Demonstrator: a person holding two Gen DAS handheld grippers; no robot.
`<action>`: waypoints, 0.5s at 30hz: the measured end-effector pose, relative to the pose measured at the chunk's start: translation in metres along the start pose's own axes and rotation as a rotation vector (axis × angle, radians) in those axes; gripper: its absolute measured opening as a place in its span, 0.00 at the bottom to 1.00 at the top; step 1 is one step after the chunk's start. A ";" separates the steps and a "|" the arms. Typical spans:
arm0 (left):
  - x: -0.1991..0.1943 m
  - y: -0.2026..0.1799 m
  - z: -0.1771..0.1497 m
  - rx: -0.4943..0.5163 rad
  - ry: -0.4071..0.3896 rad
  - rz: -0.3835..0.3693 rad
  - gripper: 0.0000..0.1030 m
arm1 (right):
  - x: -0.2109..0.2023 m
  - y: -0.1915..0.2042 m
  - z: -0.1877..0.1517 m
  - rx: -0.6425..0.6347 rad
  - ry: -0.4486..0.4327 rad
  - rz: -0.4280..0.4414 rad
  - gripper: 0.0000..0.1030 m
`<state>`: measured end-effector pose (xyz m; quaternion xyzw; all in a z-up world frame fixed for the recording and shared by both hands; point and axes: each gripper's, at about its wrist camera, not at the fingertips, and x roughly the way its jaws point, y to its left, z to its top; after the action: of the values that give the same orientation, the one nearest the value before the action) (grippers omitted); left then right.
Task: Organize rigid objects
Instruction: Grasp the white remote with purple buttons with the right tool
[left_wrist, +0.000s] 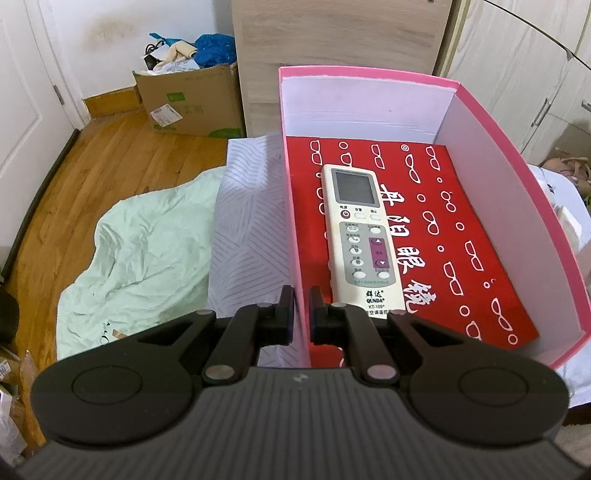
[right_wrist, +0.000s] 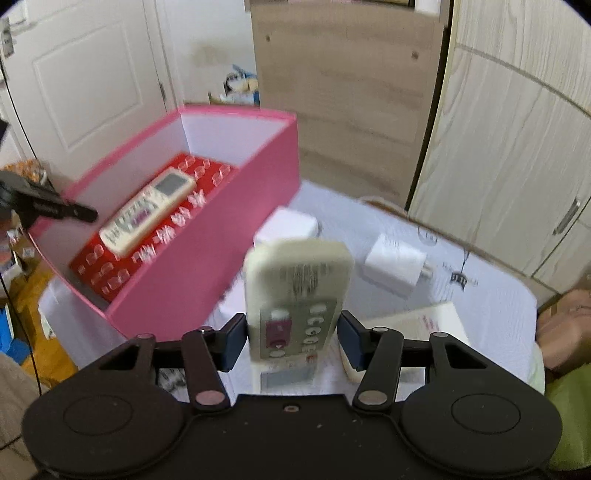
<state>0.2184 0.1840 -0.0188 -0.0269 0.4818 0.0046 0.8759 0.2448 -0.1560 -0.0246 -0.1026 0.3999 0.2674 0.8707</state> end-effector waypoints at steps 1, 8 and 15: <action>0.000 0.000 0.001 -0.006 0.002 -0.004 0.07 | -0.005 0.000 0.002 -0.001 -0.023 -0.003 0.57; 0.000 0.002 0.002 -0.014 0.005 -0.009 0.06 | -0.059 0.015 0.025 -0.033 -0.289 0.008 0.56; -0.001 0.003 0.004 -0.027 0.010 -0.007 0.06 | -0.077 0.047 0.066 -0.021 -0.350 0.188 0.56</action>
<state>0.2211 0.1874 -0.0164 -0.0403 0.4857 0.0078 0.8731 0.2196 -0.1201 0.0786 -0.0260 0.2475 0.3656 0.8969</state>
